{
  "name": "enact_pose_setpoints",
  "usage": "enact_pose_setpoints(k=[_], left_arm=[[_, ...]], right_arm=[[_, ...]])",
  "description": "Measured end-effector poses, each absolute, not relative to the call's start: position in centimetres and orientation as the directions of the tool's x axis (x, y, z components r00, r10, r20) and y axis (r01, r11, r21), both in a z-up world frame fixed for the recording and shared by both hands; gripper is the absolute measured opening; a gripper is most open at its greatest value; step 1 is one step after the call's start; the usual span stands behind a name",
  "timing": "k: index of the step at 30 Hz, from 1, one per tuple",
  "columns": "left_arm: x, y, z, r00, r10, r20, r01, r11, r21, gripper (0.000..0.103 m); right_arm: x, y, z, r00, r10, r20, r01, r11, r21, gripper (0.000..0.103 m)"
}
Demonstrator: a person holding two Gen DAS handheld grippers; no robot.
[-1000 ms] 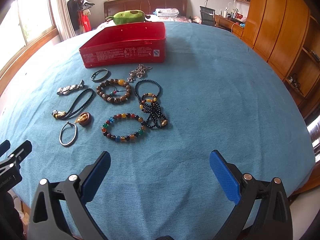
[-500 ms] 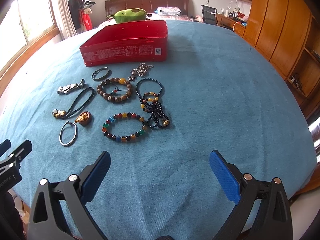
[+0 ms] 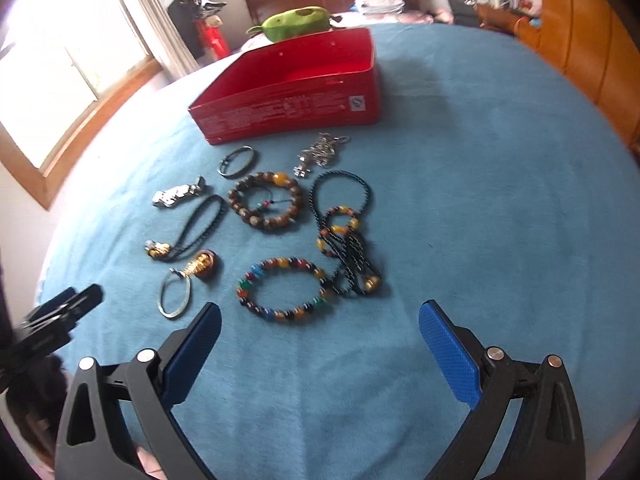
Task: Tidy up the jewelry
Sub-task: 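Lower the left gripper onto the silver watch and close it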
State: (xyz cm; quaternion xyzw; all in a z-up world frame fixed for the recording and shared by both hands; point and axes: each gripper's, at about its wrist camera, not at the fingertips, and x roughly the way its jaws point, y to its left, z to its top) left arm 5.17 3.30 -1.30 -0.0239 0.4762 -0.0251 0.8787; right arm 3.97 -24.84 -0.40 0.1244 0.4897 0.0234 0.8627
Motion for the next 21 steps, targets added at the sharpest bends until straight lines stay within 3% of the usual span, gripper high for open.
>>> enact_pose_setpoints(k=[6,12,21], left_arm=[[9.6,4.1,-1.1,0.51,-0.096,-0.855,-0.005,0.993,-0.115,0.1],[14.4,3.6,-0.6,0.501,-0.06,-0.863,0.001,0.998,-0.069,0.1],[20.7,2.6,-3.6,0.382,-0.105,-0.918,0.02,0.994,-0.105,0.099]], right_arm=[[7.0,-26.1,-0.2,0.514,0.19,-0.837,0.089,0.958,0.273,0.099],[9.4,-26.3,-0.5,0.497,0.168,-0.851,0.094,0.965,0.245,0.099],[11.3,-26.1,-1.4,0.469,0.169,-0.867,0.094,0.966,0.239,0.099]])
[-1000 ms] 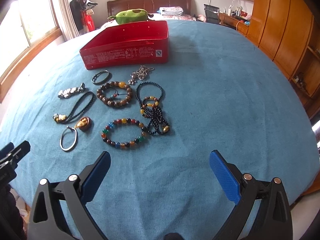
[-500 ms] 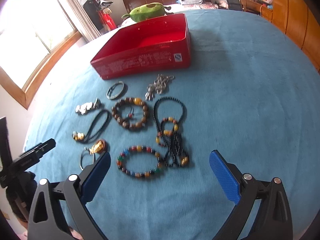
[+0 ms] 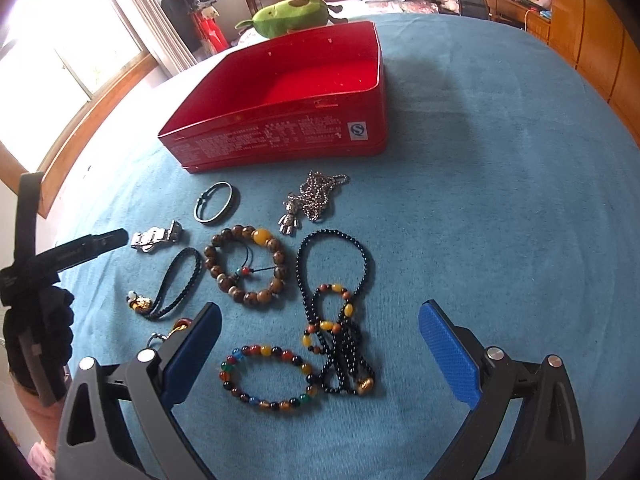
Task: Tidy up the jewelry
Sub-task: 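Lower the left gripper onto the silver watch and close it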
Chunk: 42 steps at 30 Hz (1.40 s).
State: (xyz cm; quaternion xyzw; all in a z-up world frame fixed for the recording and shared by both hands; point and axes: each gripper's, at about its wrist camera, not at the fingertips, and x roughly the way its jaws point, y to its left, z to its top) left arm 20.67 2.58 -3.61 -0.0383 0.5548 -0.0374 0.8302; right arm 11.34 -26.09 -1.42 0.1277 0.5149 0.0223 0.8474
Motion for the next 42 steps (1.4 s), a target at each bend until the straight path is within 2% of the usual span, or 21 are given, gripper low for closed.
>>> enact_pose_setpoints(k=[6,10,14,21,23,26,27,29,42], left_arm=[[21.9,1.1,-5.0,0.337,-0.166,-0.927,0.057,0.986,-0.155,0.098],[22.5,0.3,-5.3,0.331,-0.165,-0.929,0.063,0.986,-0.153,0.08],[22.5,-0.3,-4.9,0.322,-0.212,-0.923,0.08,0.977,-0.197,0.069],[22.4,-1.3,-5.1,0.321,-0.242,-0.916,0.091,0.97,-0.225,0.059],[22.0,-1.0,-5.0,0.325,-0.255,-0.911,0.08,0.967,-0.242,0.046],[22.3,-0.9,-5.2,0.319,-0.282,-0.905,0.072,0.959,-0.273,0.031],[22.3,-0.9,-5.2,0.325,-0.286,-0.901,0.065,0.958,-0.28,0.029],[22.2,-0.4,-5.2,0.34,-0.29,-0.894,0.055,0.956,-0.289,0.017],[17.6,2.2,-5.1,0.359,-0.348,-0.866,0.02,0.931,-0.365,0.012]], right_arm=[[12.5,-26.2,-1.9,0.461,0.166,-0.872,0.101,0.966,0.237,0.099],[12.9,-26.3,-2.3,0.457,0.163,-0.874,0.105,0.966,0.235,0.099],[12.9,-26.4,-2.4,0.46,0.153,-0.875,0.108,0.968,0.226,0.099],[13.2,-26.6,-2.5,0.468,0.139,-0.873,0.111,0.97,0.215,0.099],[13.3,-26.6,-2.6,0.465,0.138,-0.874,0.113,0.97,0.213,0.099],[13.4,-26.7,-2.8,0.463,0.135,-0.876,0.117,0.97,0.212,0.099],[13.5,-26.7,-2.9,0.462,0.136,-0.876,0.119,0.97,0.213,0.099],[13.6,-26.8,-3.0,0.46,0.136,-0.877,0.121,0.969,0.214,0.099],[13.3,-27.8,-3.3,0.463,0.128,-0.877,0.139,0.967,0.214,0.099]])
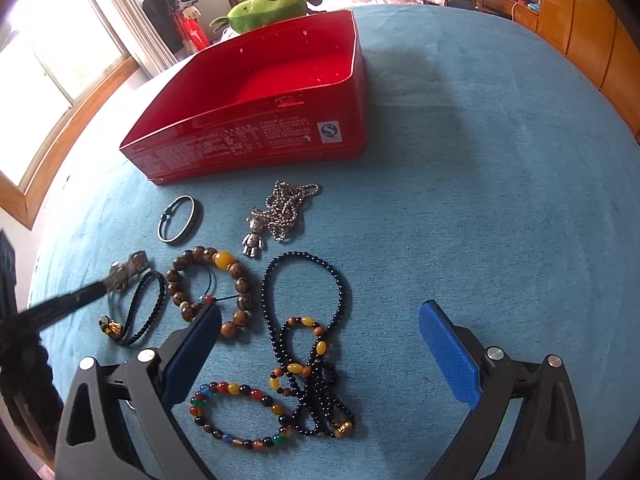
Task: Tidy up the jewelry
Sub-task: 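Lower the left gripper onto the silver watch and close it, then close the right gripper on the brown wooden bead bracelet while the left gripper holds the watch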
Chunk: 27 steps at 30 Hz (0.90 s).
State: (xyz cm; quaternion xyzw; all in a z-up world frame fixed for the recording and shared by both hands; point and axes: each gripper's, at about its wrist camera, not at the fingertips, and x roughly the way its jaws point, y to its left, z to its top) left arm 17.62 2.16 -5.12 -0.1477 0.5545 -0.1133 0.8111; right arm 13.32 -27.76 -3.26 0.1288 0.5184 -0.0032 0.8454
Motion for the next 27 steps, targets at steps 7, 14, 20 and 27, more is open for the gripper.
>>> enact_pose_setpoints(k=[7,14,20,27], left_arm=[[17.4,1.7,-5.6,0.334,-0.347,-0.876,0.084,0.937,-0.339,0.026],[19.0,-0.1,-4.0,0.37,-0.292,-0.882,0.177,0.954,-0.242,0.055],[20.6,-2.6,-5.2,0.337,-0.235,-0.912,0.263,0.953,-0.148,0.057],[20.8,-5.5,-5.7,0.356,-0.193,-0.914,0.354,0.933,-0.059,0.043]], right_arm=[[13.5,-27.4,-3.6,0.45,0.14,-0.882,0.129,0.967,0.219,0.099],[13.3,-27.4,-3.5,0.454,0.135,-0.881,0.135,0.967,0.218,0.099],[13.4,-27.5,-3.6,0.446,0.136,-0.885,0.141,0.965,0.219,0.099],[13.8,-27.8,-3.5,0.443,0.136,-0.886,0.147,0.964,0.222,0.099]])
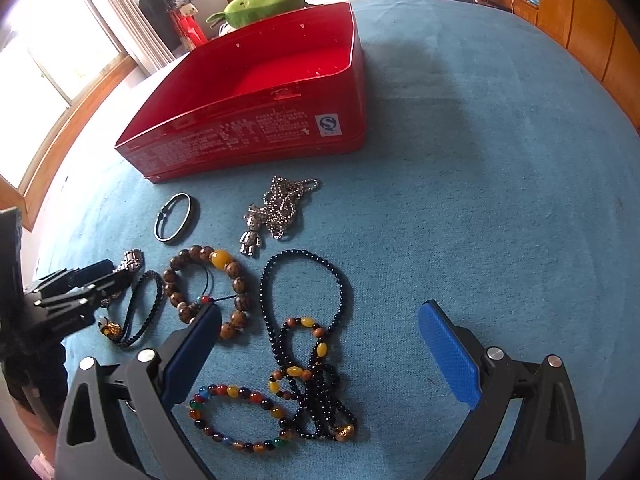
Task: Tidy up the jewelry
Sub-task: 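Close the right gripper on the brown wooden bead bracelet while the left gripper holds the watch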
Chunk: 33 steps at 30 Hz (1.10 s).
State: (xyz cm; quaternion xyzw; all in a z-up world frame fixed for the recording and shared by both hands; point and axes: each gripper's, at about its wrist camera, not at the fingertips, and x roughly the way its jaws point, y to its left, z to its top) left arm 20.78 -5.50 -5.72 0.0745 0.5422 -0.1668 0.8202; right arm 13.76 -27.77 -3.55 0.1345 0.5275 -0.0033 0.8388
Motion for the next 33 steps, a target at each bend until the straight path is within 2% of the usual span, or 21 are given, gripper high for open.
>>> enact_pose_setpoints(k=[2,6,15,17,21,29,33], left_arm=[[20.4,-5.9,-5.7,0.365,-0.185,-0.913,0.372,0.927,-0.039,0.035],[20.0,-6.4,-5.7,0.385,-0.179,-0.905,0.379,0.925,-0.022,0.031],[20.5,-3.6,-4.7,0.376,-0.308,-0.874,0.297,0.933,-0.201,0.029],[20.5,-2.8,-4.4,0.382,-0.331,-0.863,0.293,0.929,-0.227,0.029],[19.8,-1.5,-4.2,0.376,-0.344,-0.86,0.271,0.929,-0.253,0.029],[19.7,-0.5,-4.4,0.379,-0.355,-0.855,0.266,0.926,-0.267,0.029],[19.6,-0.4,-4.3,0.38,-0.356,-0.854,0.27,0.925,-0.266,0.029]], right_arm=[[13.8,-27.8,-3.5,0.444,0.136,-0.886,0.149,0.963,0.222,0.099],[13.8,-27.8,-3.4,0.446,0.136,-0.885,0.15,0.963,0.223,0.099],[14.5,-27.9,-3.4,0.442,0.143,-0.885,0.14,0.964,0.225,0.099],[14.7,-28.1,-3.6,0.439,0.155,-0.885,0.131,0.963,0.234,0.091],[15.1,-27.7,-4.0,0.429,0.176,-0.886,0.095,0.967,0.238,0.083],[15.9,-25.3,-3.9,0.403,0.328,-0.854,-0.022,0.937,0.349,0.047],[17.5,-24.6,-4.3,0.386,0.314,-0.867,-0.031,0.944,0.328,0.041]])
